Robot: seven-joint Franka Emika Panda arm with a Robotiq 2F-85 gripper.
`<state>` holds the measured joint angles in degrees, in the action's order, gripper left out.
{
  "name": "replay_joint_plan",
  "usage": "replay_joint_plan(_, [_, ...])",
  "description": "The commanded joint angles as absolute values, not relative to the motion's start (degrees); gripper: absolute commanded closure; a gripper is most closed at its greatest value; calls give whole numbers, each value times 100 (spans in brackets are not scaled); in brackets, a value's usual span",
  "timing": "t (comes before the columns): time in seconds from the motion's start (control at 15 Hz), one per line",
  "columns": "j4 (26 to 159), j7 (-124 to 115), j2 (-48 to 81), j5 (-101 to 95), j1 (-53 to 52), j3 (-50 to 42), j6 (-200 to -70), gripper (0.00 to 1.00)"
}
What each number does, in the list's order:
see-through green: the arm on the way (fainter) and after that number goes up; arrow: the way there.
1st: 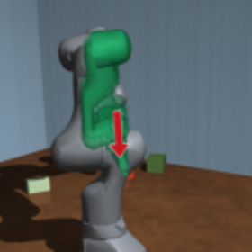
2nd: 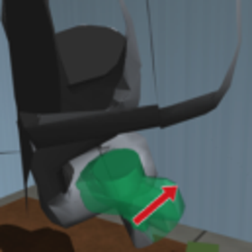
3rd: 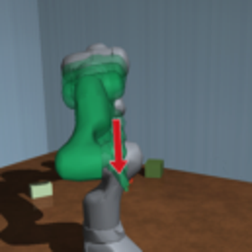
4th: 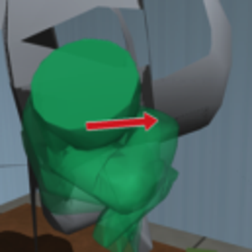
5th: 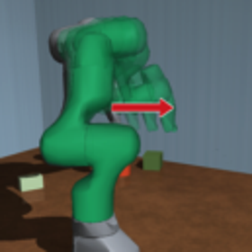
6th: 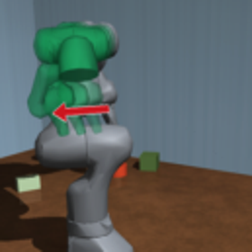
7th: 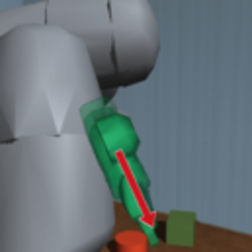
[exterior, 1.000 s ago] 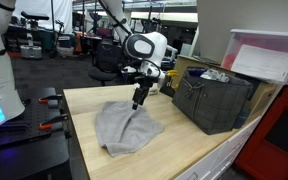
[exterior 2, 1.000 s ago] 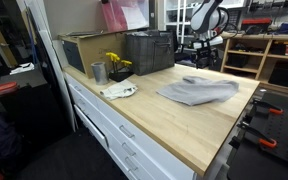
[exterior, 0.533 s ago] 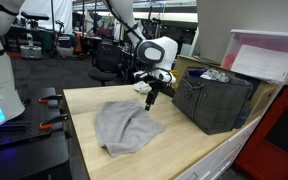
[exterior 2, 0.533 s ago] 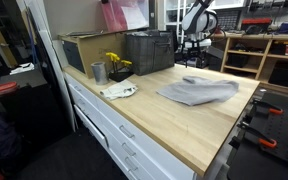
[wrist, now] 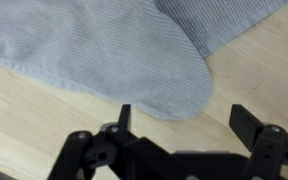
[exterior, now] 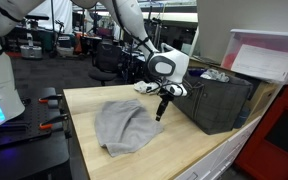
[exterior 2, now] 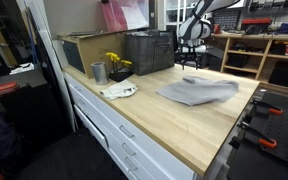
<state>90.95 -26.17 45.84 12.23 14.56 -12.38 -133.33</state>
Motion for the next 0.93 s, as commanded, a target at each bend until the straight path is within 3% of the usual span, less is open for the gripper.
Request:
replay_joint_plan(0.0, [8401, -2532, 5052, 1362, 1596, -1158, -13001, 0])
replay_joint_plan(0.2, [8024, -2571, 5267, 1341, 1612, -1171, -12761, 12])
replay_joint_plan(0.27, [7898, -2581, 5323, 1326, 1616, -1180, -12660, 31])
replay_joint_plan(0.6, [7406, -2595, 5517, 1338, 1683, -1149, -12176, 69])
replay_joint_plan(0.67, [7342, -2582, 5546, 1325, 1683, -1144, -12080, 28])
replay_joint_plan(0.8, [7218, -2590, 5647, 1300, 1671, -1143, -11913, 32])
replay_joint_plan(0.87, [7138, -2593, 5713, 1299, 1674, -1137, -11823, 26])
